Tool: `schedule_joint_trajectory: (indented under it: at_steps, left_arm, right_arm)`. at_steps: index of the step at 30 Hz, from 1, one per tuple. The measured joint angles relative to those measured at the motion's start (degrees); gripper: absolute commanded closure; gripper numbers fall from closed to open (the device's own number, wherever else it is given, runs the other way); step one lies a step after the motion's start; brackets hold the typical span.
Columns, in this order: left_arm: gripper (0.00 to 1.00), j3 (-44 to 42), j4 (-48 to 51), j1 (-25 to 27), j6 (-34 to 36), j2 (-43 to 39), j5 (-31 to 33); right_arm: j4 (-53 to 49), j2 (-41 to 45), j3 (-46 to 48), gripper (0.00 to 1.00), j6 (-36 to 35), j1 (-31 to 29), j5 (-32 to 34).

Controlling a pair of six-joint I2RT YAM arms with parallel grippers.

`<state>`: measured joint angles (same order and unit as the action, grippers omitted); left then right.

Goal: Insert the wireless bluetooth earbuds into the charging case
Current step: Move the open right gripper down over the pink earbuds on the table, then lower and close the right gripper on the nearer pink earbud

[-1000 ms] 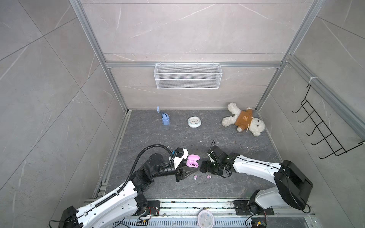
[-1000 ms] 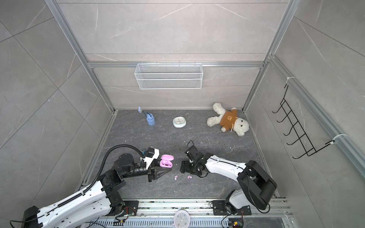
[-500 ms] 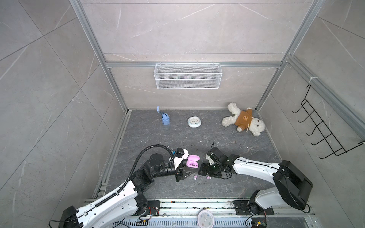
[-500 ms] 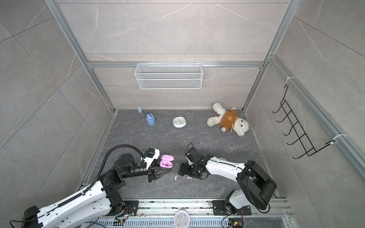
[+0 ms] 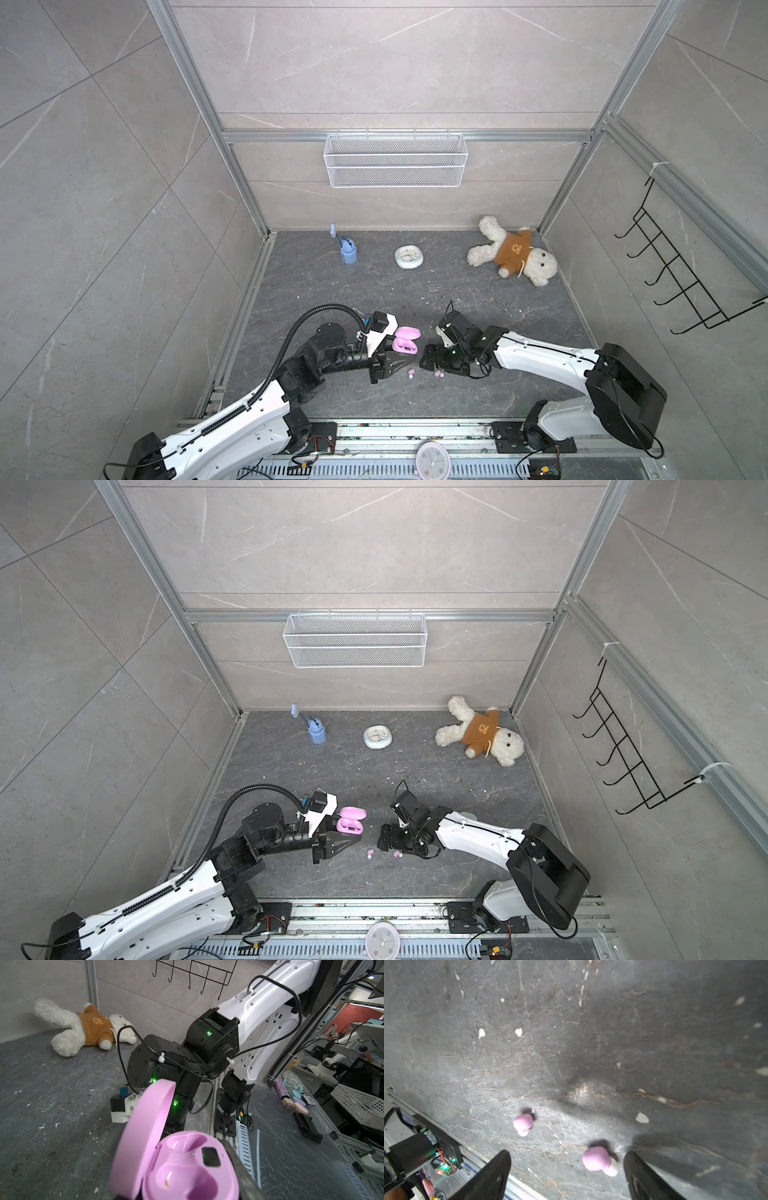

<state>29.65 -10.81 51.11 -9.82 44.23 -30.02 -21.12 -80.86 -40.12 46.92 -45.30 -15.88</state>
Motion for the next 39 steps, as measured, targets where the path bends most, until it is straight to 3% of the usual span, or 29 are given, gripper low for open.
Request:
schedule_joint_trajectory:
  at_steps: [12, 39]
  left_arm:
    - [0.89, 0.0, 0.2, 0.0, 0.0, 0.9, 0.0]
    - [0.89, 0.0, 0.9, 0.0, 0.0, 0.2, 0.0]
  right_arm:
    - [1.5, -2.4, -0.3, 0.12, -0.3, -0.2, -2.1]
    - [0.0, -0.1, 0.0, 0.13, 6.1, -7.4, -2.9]
